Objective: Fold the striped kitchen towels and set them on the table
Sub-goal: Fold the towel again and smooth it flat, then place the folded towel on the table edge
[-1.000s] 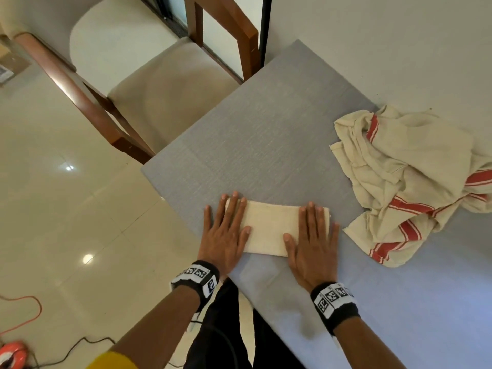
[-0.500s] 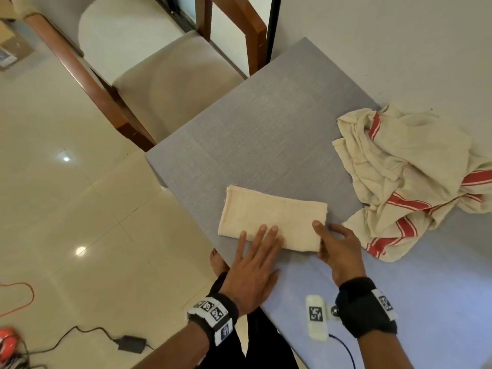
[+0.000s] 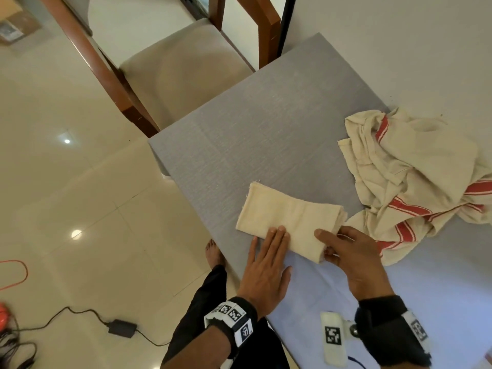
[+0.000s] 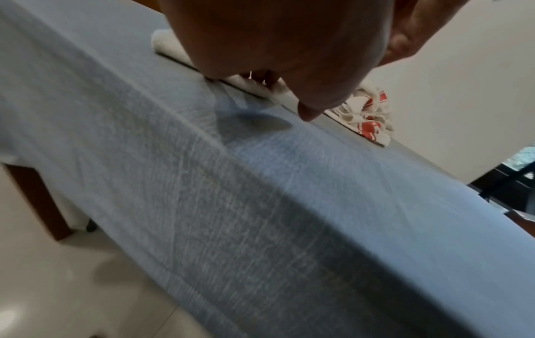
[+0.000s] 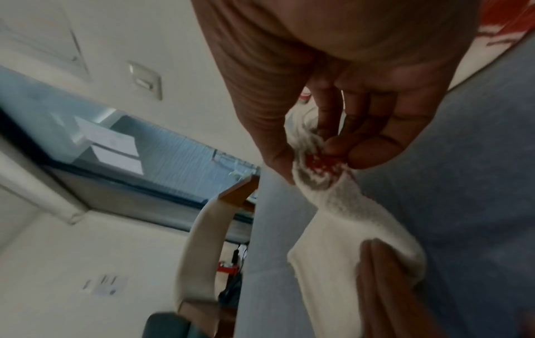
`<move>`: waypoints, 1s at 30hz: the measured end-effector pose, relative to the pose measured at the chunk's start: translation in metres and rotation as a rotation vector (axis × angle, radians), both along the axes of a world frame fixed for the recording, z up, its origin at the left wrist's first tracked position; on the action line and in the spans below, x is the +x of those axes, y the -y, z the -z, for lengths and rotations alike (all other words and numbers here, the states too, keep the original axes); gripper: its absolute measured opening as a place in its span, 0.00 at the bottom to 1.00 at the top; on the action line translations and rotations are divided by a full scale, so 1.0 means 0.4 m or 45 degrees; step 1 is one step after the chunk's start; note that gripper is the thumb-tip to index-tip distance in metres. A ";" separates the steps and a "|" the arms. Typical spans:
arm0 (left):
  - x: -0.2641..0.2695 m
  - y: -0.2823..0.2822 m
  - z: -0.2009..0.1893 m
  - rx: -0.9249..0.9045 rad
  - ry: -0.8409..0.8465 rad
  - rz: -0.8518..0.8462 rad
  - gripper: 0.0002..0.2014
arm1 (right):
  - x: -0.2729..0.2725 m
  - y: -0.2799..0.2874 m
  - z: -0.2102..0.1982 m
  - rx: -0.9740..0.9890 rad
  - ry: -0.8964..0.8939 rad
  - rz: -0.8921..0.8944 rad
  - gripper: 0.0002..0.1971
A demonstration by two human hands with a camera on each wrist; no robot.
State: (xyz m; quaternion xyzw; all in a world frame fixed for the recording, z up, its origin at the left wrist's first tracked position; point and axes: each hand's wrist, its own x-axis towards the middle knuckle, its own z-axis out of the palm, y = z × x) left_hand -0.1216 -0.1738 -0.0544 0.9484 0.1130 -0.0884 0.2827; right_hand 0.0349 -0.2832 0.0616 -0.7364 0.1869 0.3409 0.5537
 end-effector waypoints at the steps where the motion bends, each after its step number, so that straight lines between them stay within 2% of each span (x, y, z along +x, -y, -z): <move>1: -0.002 -0.004 0.004 0.004 0.006 0.006 0.35 | -0.012 -0.031 -0.006 0.020 0.025 -0.029 0.07; 4: -0.014 -0.012 0.011 0.017 0.048 0.058 0.32 | -0.058 -0.138 -0.001 0.052 0.090 -0.128 0.08; 7: -0.018 -0.027 0.028 0.081 0.072 0.074 0.29 | -0.093 -0.233 0.041 -0.042 0.169 -0.182 0.13; 11: -0.021 -0.052 0.040 0.208 0.291 -0.049 0.42 | -0.106 -0.325 0.100 -0.142 0.214 -0.165 0.14; 13: -0.019 -0.069 0.033 0.166 0.377 -0.161 0.43 | -0.109 -0.349 0.123 -0.191 0.265 -0.180 0.12; 15: -0.020 -0.075 0.051 0.220 0.441 -0.121 0.35 | -0.108 -0.360 0.144 -0.252 0.303 -0.190 0.11; 16: -0.025 -0.080 0.061 0.224 0.441 -0.076 0.34 | -0.108 -0.364 0.151 -0.271 0.308 -0.201 0.11; 18: -0.040 -0.092 0.068 0.148 0.362 0.060 0.36 | -0.104 -0.368 0.158 -0.287 0.314 -0.232 0.13; 20: -0.059 -0.125 0.037 0.043 0.294 0.126 0.27 | -0.092 -0.367 0.161 -0.264 0.280 -0.290 0.16; 23: -0.083 -0.209 -0.018 0.007 0.404 -0.011 0.12 | -0.079 -0.337 0.152 -0.160 0.209 -0.349 0.16; 24: -0.082 -0.241 -0.036 0.027 0.456 -0.067 0.11 | -0.081 -0.322 0.151 -0.174 0.311 -0.365 0.13; 25: -0.071 -0.269 -0.051 0.048 0.499 -0.115 0.12 | -0.085 -0.301 0.151 -0.238 0.507 -0.382 0.09; 27: -0.021 -0.306 -0.069 0.089 0.539 -0.145 0.15 | -0.096 -0.266 0.157 -0.364 1.019 -0.400 0.05; 29: 0.057 -0.312 -0.073 0.107 0.500 -0.064 0.19 | -0.106 -0.248 0.185 -0.473 1.363 -0.598 0.11; 30: 0.096 -0.304 -0.070 0.096 0.443 -0.006 0.22 | -0.110 -0.245 0.210 -0.507 1.387 -0.730 0.16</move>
